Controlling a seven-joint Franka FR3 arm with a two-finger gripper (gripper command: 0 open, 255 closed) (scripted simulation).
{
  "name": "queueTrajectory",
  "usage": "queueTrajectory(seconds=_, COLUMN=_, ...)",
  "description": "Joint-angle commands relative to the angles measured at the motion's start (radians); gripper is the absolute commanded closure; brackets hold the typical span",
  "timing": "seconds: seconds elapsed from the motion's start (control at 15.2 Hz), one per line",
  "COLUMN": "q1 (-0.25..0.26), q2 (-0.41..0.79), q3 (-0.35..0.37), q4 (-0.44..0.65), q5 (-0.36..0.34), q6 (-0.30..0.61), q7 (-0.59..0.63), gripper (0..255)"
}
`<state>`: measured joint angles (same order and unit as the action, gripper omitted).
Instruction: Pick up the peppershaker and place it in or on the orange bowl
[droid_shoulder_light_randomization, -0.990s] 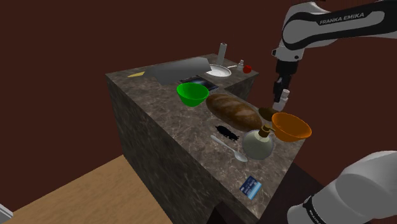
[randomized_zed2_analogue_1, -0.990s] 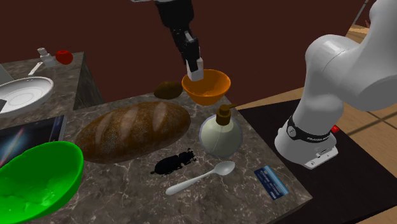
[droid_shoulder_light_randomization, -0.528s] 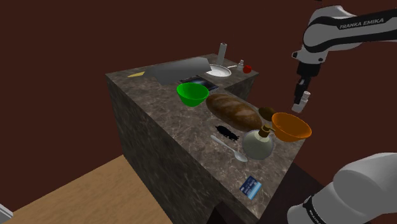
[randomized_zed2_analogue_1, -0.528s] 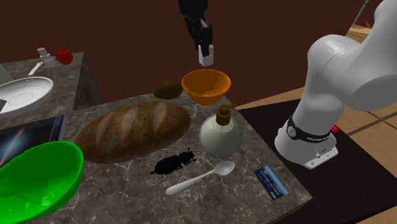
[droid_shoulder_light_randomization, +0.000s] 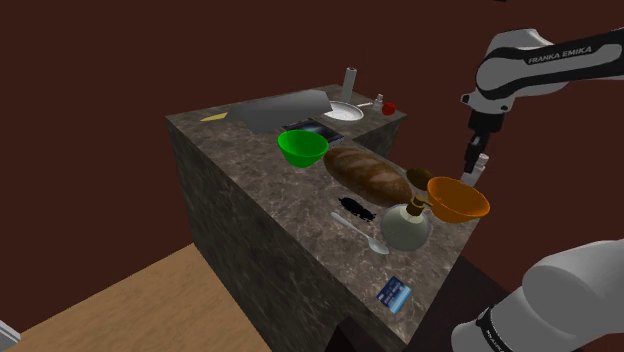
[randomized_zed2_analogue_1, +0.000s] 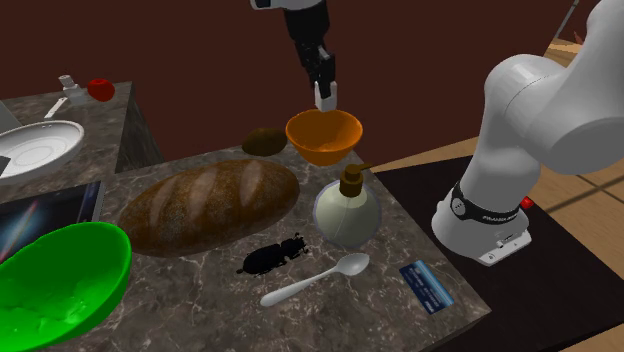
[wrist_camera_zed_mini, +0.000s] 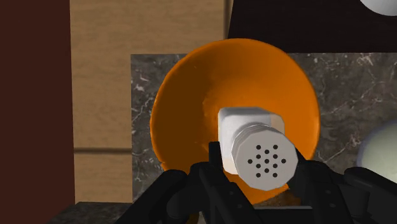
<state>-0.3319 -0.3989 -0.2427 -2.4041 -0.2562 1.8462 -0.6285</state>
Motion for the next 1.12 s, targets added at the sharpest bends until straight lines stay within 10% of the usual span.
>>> queueTrajectory(seconds=0.0, q1=-0.002, q2=0.01, q3=-0.005, q4=-0.018, q5=-0.003, q6=0.029, q7=0.0, gripper=255)
queueTrajectory(seconds=0.99, q1=-0.004, q2=0.05, q3=-0.017, q4=-0.082, q5=-0.01, q6=0.133, q7=0.012, gripper=255)
queueTrajectory(seconds=1.06, q1=-0.004, q2=0.05, q3=-0.017, q4=-0.082, q5=-0.01, q6=0.133, q7=0.012, gripper=0)
